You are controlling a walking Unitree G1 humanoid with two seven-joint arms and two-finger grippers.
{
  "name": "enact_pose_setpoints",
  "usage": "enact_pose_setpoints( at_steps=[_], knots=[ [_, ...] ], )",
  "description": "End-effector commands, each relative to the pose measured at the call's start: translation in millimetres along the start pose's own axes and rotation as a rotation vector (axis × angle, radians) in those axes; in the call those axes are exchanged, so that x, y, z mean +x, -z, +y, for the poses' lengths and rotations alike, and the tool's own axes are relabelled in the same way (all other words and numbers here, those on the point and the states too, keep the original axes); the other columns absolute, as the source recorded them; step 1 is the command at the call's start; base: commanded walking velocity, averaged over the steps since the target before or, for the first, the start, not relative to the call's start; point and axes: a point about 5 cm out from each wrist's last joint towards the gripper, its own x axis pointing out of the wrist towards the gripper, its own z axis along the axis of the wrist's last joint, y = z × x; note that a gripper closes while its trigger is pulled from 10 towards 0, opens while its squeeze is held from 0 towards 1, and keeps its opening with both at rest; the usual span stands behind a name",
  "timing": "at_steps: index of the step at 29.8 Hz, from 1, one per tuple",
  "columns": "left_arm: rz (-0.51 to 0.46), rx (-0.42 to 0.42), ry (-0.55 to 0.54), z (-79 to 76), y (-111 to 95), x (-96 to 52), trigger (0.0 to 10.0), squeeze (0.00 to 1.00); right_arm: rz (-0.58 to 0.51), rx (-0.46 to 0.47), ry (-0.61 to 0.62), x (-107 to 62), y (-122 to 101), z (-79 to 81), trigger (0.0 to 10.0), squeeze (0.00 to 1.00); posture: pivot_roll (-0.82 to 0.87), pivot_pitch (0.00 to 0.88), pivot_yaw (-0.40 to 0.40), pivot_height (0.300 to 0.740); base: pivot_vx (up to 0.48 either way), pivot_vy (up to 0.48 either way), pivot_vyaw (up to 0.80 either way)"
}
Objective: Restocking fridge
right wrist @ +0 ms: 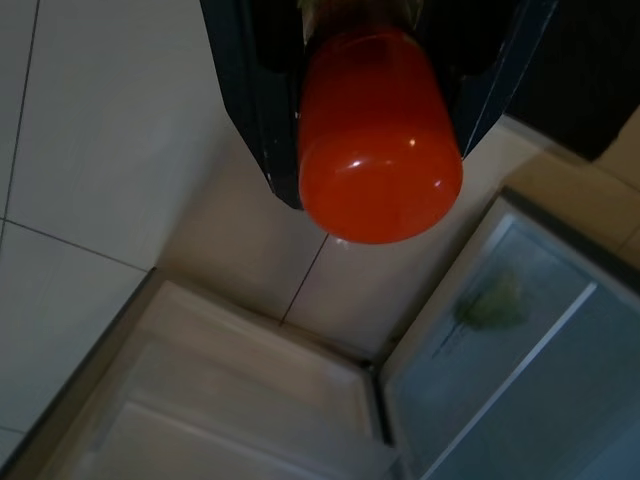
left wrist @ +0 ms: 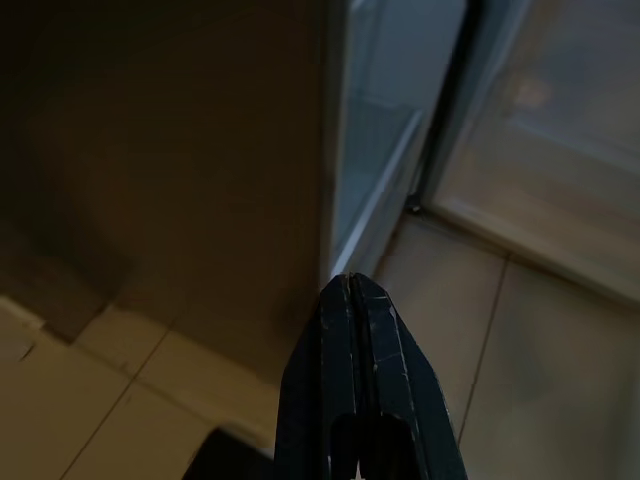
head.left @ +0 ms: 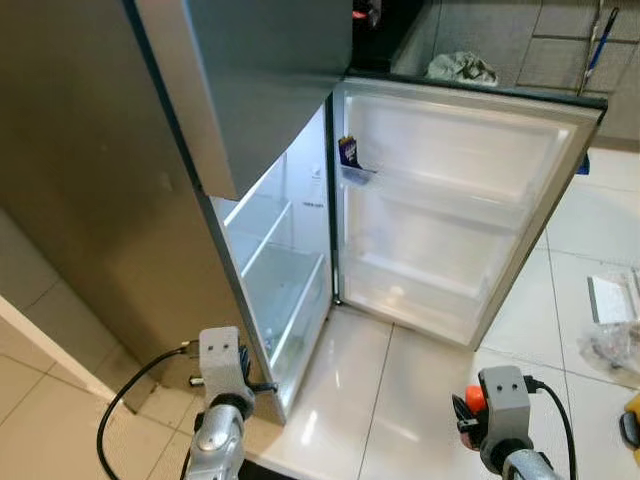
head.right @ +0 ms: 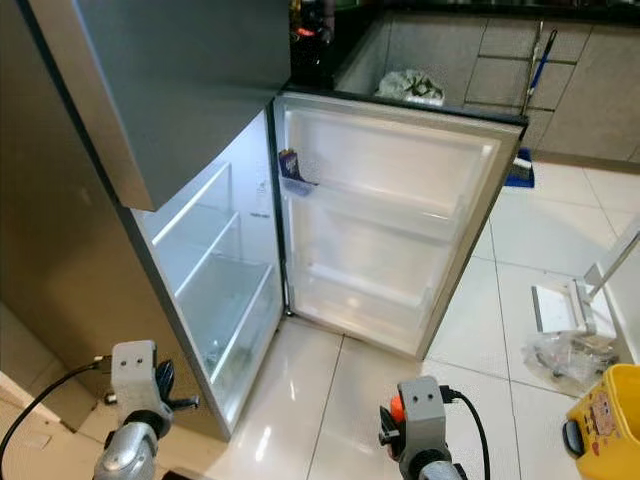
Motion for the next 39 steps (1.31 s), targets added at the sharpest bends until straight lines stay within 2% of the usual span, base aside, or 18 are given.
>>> enact_pose_setpoints(
  at_steps=[1, 3, 6, 8, 12, 16, 28, 39],
  knots=[
    [0.059, 0.026, 0.005, -1.3, 11, -5.4, 10.0, 0.00, 0.020, 0.038, 0.019, -1.4, 7, 0.1, 10.0, 0.00, -0.02, 0.096, 0.029, 0.740, 0.000, 0.000, 0.00],
    [0.121, 0.035, 0.036, -8.6, 20, -8.1, 10.0, 0.00, 0.044, 0.054, 0.005, 1.2, 9, 2.4, 10.0, 0.00, -0.02, 0.091, 0.027, 0.740, 0.000, 0.000, 0.00],
    [0.148, 0.026, 0.061, -13.6, 27, -10.5, 10.0, 0.00, 0.096, 0.068, -0.025, 0.6, 17, 6.1, 10.0, 0.00, -0.02, 0.085, 0.027, 0.740, 0.000, 0.000, 0.00],
    [0.160, 0.027, 0.077, -17.5, 30, -12.6, 10.0, 0.00, 0.134, 0.047, -0.057, -1.1, 24, 9.8, 10.0, 0.00, -0.02, 0.083, 0.026, 0.740, 0.000, 0.000, 0.00],
    [0.180, 0.035, 0.108, -23.6, 37, -18.1, 10.0, 0.00, 0.143, 0.010, -0.100, -2.7, 28, 16.5, 10.0, 0.00, -0.03, 0.082, 0.031, 0.740, 0.000, 0.000, 0.00],
    [0.201, 0.052, 0.103, -21.7, 42, -22.1, 10.0, 0.00, 0.144, 0.002, -0.117, -2.8, 29, 20.6, 10.0, 0.00, -0.03, 0.083, 0.036, 0.740, 0.000, 0.000, 0.00],
    [0.208, 0.090, 0.063, -8.6, 39, -21.6, 10.0, 0.00, 0.154, -0.014, -0.149, -1.3, 32, 26.2, 10.0, 0.00, -0.02, 0.085, 0.033, 0.740, 0.000, 0.000, 0.77],
    [0.216, 0.093, 0.077, -13.0, 41, -23.7, 10.0, 0.00, 0.148, -0.023, -0.152, -0.4, 30, 26.8, 10.0, 0.00, -0.02, 0.087, 0.033, 0.740, 0.000, 0.000, 0.80]
  ],
)
